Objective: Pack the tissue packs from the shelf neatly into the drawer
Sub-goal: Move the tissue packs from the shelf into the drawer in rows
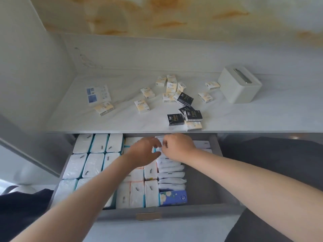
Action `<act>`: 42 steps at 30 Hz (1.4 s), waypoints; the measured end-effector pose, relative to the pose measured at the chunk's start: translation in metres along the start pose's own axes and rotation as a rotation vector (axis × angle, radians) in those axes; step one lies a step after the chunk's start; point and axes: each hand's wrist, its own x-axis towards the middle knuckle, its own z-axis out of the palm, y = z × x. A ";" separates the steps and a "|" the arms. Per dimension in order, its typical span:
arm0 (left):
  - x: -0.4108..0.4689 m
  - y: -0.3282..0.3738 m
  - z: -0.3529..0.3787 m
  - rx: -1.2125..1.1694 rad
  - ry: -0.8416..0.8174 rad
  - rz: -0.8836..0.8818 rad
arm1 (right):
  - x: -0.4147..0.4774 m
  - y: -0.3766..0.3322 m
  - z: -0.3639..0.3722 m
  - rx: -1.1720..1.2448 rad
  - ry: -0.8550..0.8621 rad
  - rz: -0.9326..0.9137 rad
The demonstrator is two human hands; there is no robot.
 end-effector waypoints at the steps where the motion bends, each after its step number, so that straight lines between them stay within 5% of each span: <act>1: 0.003 -0.004 -0.015 -0.014 0.033 -0.036 | 0.009 -0.008 -0.007 0.037 0.014 -0.005; 13: 0.013 -0.145 -0.137 0.025 0.448 -0.454 | 0.167 -0.137 -0.030 0.239 -0.058 -0.066; 18: 0.032 -0.185 -0.143 -0.260 0.458 -0.572 | 0.223 -0.182 -0.020 0.261 -0.156 0.061; 22: 0.049 -0.184 -0.151 -0.452 0.306 -0.701 | 0.255 -0.192 -0.006 0.424 -0.223 0.162; 28: 0.066 -0.199 -0.149 -0.706 0.489 -0.535 | 0.268 -0.175 -0.008 0.540 -0.027 0.095; 35: 0.047 -0.145 -0.163 -0.436 0.679 -0.284 | 0.239 -0.144 -0.059 0.563 0.266 -0.110; 42: 0.031 -0.084 -0.162 -0.281 0.788 -0.109 | 0.164 -0.092 -0.100 0.622 0.162 -0.215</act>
